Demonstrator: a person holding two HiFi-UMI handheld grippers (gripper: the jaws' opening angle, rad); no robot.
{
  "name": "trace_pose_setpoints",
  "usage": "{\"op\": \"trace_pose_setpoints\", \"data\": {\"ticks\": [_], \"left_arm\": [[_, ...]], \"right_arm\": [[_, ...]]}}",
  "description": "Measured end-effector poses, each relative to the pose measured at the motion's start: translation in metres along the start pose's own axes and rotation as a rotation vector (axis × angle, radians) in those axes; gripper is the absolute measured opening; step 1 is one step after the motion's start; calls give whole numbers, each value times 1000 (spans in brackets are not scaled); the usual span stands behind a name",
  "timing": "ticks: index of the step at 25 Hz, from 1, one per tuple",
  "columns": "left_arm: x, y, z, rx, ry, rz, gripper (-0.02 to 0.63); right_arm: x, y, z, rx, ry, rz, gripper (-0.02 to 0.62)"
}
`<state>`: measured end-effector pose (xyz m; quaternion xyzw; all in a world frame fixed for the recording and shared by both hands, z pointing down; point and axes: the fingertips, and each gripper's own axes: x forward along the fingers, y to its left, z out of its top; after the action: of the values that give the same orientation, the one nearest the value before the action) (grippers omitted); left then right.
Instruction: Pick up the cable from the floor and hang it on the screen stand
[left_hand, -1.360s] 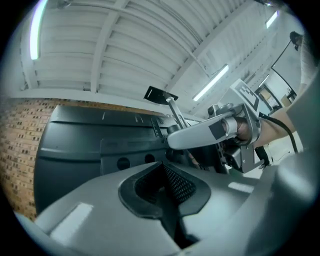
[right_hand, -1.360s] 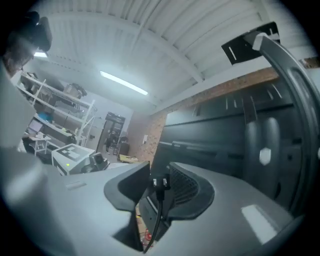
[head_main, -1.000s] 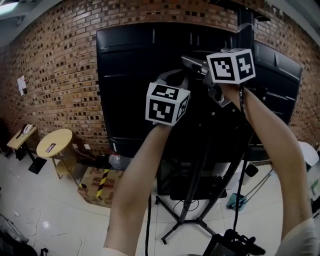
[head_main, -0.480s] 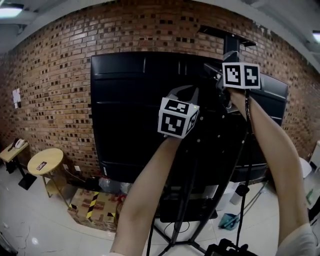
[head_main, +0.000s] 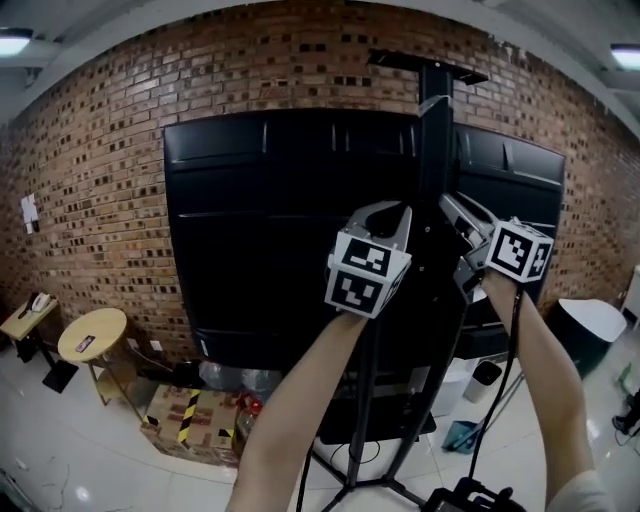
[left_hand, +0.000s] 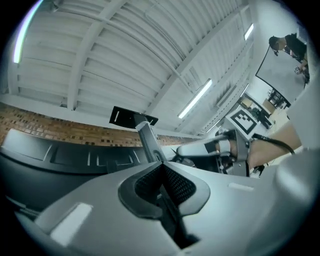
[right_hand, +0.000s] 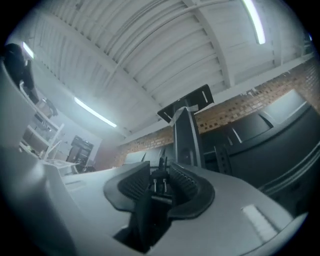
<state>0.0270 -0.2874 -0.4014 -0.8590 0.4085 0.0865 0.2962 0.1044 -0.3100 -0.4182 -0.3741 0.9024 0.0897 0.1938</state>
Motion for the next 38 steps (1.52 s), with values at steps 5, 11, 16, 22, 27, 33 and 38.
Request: {"op": "trace_pose_setpoints", "data": {"ticks": [5, 11, 16, 22, 27, 33, 38], "left_arm": [[6, -43, -28, 32, 64, -51, 17], [-5, -70, -76, -27, 142, -49, 18], [-28, -86, -99, 1, 200, -54, 18], [-71, -95, -132, -50, 246, -30, 18], [-135, -129, -157, -244, 218, 0, 18], [-254, -206, -231, -482, 363, 99, 16], [-348, -256, -293, -640, 547, 244, 9]], "right_arm": [[-27, 9, -67, -28, 40, 64, 121], [-47, 13, -117, 79, 21, 54, 120], [-72, 9, -151, 158, 17, 40, 37], [-110, 36, -190, 152, 52, 82, 16], [-155, 93, -240, 137, 163, 172, 2], [-224, 152, -344, 366, 315, 133, 2], [-271, 201, -394, 470, 412, 94, 2]]}}
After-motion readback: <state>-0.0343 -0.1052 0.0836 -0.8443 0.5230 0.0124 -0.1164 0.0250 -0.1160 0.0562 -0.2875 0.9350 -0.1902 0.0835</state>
